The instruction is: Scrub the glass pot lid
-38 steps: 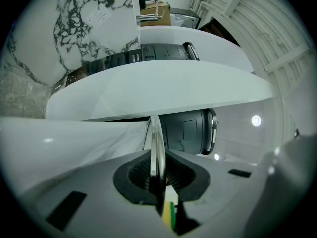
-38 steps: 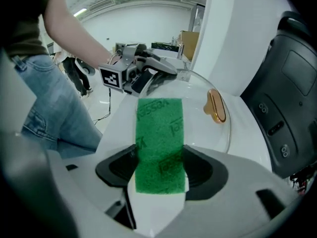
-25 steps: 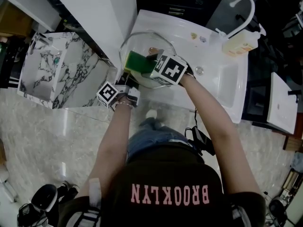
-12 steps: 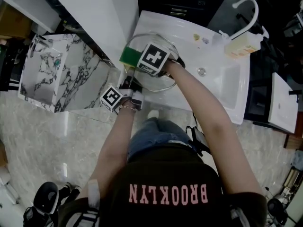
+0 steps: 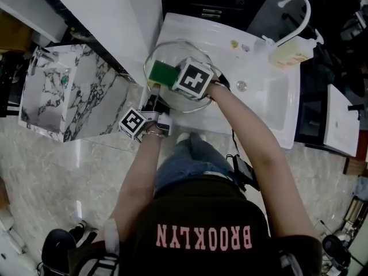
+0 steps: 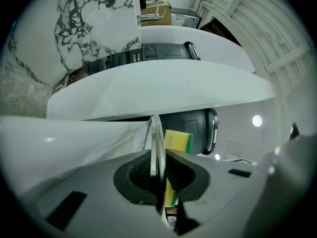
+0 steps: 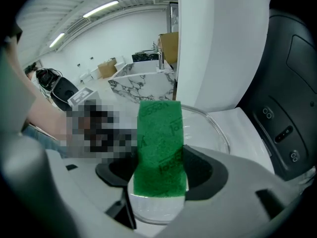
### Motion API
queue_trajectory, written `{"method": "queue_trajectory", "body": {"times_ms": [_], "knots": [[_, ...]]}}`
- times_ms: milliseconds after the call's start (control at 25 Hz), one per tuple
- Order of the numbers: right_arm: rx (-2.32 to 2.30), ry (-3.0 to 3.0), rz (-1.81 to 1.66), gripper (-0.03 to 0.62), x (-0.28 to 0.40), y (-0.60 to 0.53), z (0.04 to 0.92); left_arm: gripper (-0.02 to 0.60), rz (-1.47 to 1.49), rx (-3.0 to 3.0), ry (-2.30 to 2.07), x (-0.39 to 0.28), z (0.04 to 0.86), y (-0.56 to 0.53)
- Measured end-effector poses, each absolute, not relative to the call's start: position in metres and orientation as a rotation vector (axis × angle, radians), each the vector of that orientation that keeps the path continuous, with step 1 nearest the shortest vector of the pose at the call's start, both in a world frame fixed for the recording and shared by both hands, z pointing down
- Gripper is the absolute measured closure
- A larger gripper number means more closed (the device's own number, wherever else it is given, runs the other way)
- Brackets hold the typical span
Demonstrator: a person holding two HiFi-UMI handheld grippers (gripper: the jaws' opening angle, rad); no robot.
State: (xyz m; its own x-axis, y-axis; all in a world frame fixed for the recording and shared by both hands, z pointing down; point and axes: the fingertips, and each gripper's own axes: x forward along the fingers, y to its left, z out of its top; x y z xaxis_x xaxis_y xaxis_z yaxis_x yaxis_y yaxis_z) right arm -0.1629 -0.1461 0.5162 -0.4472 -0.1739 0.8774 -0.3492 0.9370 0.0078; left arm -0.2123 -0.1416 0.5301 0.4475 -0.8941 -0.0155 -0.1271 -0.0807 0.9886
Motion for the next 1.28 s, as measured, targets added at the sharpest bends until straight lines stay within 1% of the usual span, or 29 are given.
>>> {"method": "queue_trajectory", "body": {"times_ms": [520, 1000, 1280], "knots": [[0.289, -2.041, 0.229, 0.321, -0.123, -0.120, 0.531, 0.560, -0.794, 1.524, -0.947, -0.213, 0.533, -0.140], [0.228, -1.990, 0.240, 0.321, -0.056, -0.107, 0.560, 0.560, -0.800, 1.528, -0.943, -0.211, 0.532, -0.140], [0.245, -1.939, 0.297, 0.321, -0.010, -0.106, 0.591, 0.560, -0.800, 1.528, -0.939, -0.211, 0.532, -0.140]]}}
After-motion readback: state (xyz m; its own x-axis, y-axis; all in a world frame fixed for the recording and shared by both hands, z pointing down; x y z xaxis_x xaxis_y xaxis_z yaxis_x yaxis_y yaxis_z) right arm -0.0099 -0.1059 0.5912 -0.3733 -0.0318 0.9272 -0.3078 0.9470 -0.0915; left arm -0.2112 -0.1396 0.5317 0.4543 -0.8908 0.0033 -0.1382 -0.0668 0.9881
